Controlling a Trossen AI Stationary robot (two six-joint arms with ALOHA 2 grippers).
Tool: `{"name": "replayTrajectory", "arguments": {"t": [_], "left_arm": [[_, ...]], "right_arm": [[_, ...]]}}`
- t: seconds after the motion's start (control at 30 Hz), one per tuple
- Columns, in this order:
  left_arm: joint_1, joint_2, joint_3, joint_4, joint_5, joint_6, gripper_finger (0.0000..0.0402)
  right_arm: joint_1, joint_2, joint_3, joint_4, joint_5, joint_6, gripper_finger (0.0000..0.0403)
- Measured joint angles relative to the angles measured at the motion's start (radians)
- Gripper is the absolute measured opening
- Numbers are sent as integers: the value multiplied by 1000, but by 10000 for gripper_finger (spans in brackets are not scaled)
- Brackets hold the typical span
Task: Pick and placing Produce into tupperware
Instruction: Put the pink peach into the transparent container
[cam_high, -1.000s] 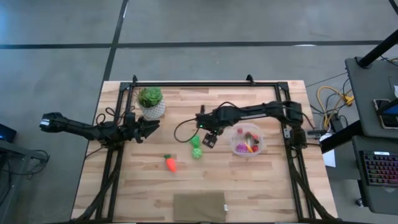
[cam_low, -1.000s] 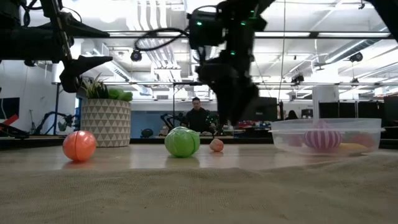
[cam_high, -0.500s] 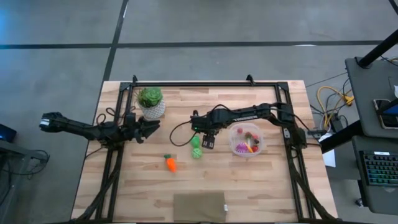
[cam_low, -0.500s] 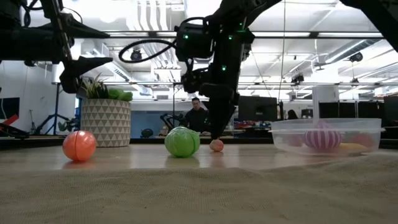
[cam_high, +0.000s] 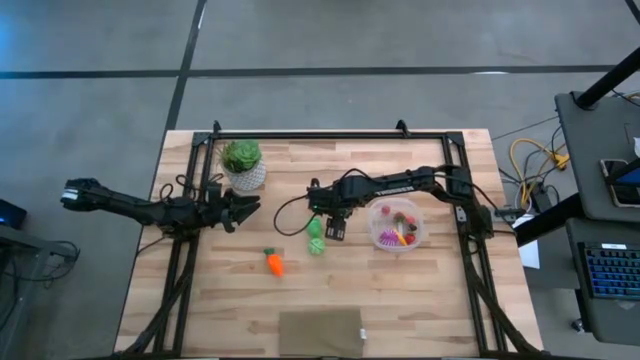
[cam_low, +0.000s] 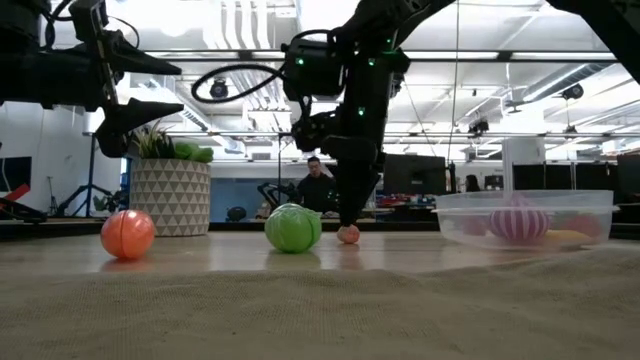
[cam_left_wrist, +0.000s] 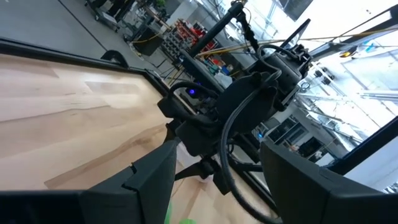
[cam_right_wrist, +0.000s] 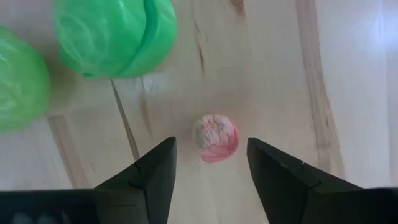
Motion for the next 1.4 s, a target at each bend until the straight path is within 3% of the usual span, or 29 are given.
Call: {"name": "replayTrajectory", "arguments": {"t": [0.73,1.17,1.4], "left_arm": [[0,-2,0,1,0,0,219],[0,-1,0,1,0,0,219],[0,-2,0,1,0,0,219]], "right_arm": [[0,23,-53,89,-8,62,186],[-3,21,-53,85,0,65,77],[-3,-35,-53,24,0,146,79]]}}
